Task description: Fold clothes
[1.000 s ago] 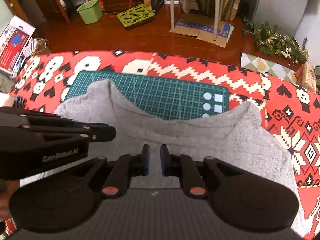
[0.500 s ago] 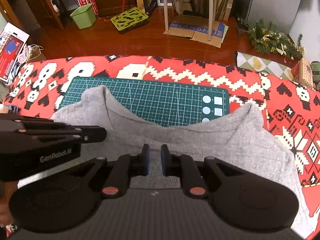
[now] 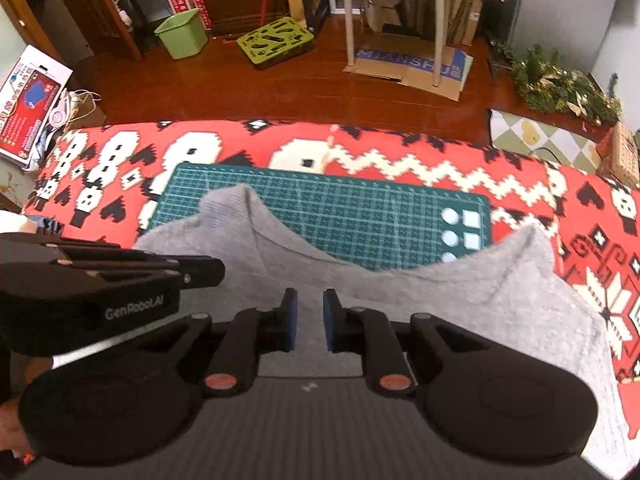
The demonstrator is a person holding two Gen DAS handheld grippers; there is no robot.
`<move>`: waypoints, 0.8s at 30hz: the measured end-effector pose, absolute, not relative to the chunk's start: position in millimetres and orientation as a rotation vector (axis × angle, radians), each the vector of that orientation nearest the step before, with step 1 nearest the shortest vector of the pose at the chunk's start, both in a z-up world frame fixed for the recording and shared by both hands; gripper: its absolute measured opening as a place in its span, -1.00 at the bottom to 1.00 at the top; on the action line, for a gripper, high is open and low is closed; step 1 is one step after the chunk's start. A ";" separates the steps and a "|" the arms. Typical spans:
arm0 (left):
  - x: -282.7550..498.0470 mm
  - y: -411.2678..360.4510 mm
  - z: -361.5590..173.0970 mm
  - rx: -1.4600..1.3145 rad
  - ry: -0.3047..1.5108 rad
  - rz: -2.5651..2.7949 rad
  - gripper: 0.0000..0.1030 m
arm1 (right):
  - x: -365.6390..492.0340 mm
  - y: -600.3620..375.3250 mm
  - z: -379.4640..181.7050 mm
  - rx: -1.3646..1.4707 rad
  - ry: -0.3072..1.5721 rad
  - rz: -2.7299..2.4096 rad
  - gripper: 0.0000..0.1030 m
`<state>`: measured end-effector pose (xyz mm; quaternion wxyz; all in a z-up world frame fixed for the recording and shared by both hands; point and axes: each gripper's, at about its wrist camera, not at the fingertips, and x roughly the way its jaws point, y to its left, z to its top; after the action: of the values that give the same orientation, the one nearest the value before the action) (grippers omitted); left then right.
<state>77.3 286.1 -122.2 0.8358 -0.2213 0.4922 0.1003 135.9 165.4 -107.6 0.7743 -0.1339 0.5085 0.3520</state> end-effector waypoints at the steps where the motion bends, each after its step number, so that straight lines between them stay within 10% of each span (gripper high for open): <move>1: 76.3 289.0 -122.3 -0.472 1.043 0.215 -0.98 | 136.3 169.6 -107.1 -0.287 1.100 0.768 -0.72; 24: 66.4 363.5 -136.5 -0.623 1.035 0.255 -0.98 | 163.2 272.8 -129.6 -0.384 1.095 0.878 -0.85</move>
<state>66.4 363.5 -136.5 0.8154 -0.2920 0.4853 0.1197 163.2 272.8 -129.6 0.7468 -0.1756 0.5005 0.4012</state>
